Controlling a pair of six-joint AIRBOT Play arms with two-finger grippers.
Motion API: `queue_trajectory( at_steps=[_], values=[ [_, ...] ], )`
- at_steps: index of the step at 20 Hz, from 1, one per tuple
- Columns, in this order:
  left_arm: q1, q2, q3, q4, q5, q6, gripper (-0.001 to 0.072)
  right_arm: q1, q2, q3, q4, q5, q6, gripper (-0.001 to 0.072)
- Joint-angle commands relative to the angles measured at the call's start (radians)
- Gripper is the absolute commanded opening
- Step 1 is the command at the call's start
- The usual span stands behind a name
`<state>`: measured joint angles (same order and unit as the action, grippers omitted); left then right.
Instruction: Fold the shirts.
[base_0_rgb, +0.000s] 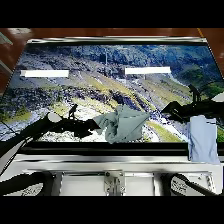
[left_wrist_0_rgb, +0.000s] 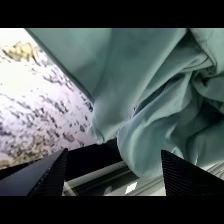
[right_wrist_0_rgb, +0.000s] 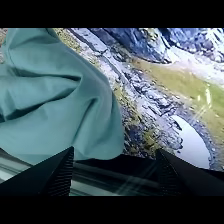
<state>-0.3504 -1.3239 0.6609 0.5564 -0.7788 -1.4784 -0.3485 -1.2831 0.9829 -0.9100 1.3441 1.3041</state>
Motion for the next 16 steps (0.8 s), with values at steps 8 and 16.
queue_trajectory(
  at_steps=[8, 16],
  values=[
    [-0.048, -0.123, 0.09, -0.079, 0.077, 0.102, 0.0274, 0.096, -0.022, 0.0, 0.019, -0.026, -0.009, 0.0637],
    [-0.047, -0.15, 0.099, -0.078, 0.056, 0.126, 0.0033, 0.268, -0.156, 0.0, 0.016, -0.224, 0.029, 0.0636]
  ],
)
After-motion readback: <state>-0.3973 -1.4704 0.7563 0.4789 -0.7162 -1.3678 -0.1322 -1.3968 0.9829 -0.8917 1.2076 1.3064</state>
